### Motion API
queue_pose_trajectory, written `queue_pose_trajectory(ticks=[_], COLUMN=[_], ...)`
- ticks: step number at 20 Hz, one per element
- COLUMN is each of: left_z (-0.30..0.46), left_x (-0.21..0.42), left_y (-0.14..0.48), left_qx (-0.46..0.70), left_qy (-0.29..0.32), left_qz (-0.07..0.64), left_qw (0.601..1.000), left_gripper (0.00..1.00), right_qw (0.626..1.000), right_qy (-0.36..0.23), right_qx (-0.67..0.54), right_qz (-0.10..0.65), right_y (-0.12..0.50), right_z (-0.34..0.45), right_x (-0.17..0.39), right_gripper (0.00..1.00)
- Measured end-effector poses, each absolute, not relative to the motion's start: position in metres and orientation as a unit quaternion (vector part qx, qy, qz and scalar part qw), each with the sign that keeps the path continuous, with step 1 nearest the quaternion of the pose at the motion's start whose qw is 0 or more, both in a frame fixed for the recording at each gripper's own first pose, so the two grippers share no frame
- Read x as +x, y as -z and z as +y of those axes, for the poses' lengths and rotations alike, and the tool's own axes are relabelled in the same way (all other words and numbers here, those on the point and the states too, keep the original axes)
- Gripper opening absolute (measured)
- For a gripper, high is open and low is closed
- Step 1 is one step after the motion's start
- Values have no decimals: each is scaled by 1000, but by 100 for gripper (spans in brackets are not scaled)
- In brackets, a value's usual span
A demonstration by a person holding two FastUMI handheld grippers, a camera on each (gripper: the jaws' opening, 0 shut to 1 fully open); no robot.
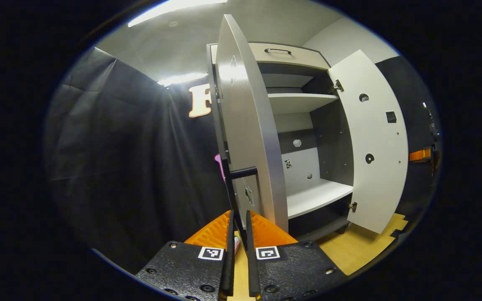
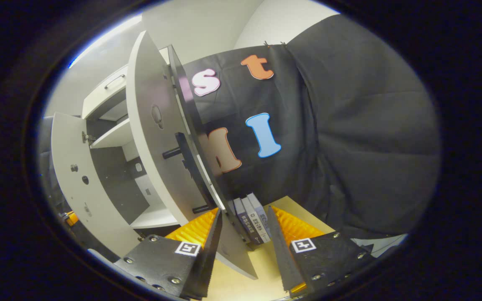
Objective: Open the right door of the double-door shoe cabinet with the right hand, and open the left door with the left hand.
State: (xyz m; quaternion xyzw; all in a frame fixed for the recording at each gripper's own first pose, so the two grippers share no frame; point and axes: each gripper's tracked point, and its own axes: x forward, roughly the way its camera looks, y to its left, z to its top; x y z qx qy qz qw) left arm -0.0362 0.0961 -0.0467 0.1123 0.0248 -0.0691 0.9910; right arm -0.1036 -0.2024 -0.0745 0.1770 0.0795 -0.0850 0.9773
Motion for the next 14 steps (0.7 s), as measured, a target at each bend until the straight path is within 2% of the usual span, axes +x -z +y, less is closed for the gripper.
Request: queue_pose_trajectory(ticks=[3,4,5,8,9,10,14], left_z=[106,105,100,103,105,106,107], left_x=[-37,-38,-39,-38,-38,-39,-38], left_y=[47,46,44,44,43,43,40], left_qx=[93,86,77,78,84,89,86], left_qy=[39,40,47,41,37,37,32], left_qz=[25,25,20,15,15,14,13], left_qw=[995,995,996,996,996,995,996], left_gripper=[14,5,10,12,17,13,14], right_qw=[978,978,978,979,979,980,983], right_qy=[90,91,93,102,106,111,142], right_qx=[173,173,172,163,157,149,103], right_qz=[79,75,71,68,69,70,62], right_y=[72,68,66,62,62,61,43], right_z=[-202,-201,-201,-200,-202,-203,-203], right_x=[-108,-109,-110,-116,-119,-121,-145], right_gripper=[64,64,64,64,64,64,64])
